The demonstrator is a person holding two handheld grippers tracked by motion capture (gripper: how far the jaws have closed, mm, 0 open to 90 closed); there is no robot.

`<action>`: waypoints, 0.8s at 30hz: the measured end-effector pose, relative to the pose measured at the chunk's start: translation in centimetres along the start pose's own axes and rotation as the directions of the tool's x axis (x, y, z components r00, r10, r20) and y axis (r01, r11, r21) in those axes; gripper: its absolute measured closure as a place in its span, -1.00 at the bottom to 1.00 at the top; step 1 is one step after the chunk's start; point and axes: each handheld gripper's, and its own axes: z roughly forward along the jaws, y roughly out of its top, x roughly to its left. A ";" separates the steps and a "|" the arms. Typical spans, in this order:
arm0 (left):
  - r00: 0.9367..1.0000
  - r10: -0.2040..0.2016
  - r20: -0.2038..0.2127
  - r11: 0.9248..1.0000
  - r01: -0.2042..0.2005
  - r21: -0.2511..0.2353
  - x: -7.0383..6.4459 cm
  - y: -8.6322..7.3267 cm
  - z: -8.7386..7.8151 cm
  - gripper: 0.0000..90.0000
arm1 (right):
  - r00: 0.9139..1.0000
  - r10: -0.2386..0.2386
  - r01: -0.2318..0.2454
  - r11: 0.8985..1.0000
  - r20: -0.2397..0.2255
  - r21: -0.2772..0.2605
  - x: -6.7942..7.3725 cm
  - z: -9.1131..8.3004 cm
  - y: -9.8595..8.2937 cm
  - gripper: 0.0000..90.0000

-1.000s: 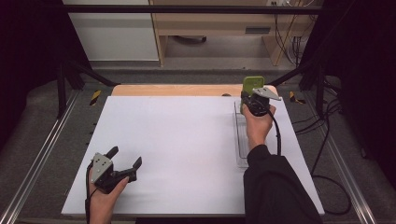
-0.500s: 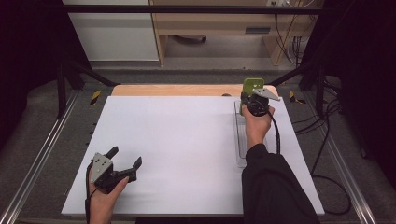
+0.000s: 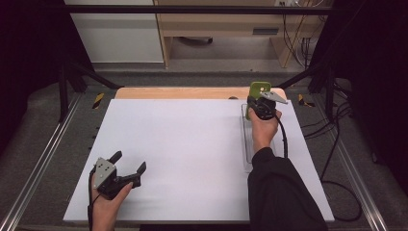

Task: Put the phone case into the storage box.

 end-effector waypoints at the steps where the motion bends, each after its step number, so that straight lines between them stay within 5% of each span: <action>1: 1.000 0.000 0.000 1.000 0.000 0.000 0.0 0.0 0.0 -0.95 | 1.000 0.000 0.000 1.000 0.000 0.001 0.0 0.0 0.0 0.96; 24: 1.000 -0.019 0.010 1.000 0.019 -0.004 0.0 -0.1 0.2 -0.95 | 1.000 -0.011 0.011 1.000 0.004 0.029 0.0 0.6 -0.5 0.96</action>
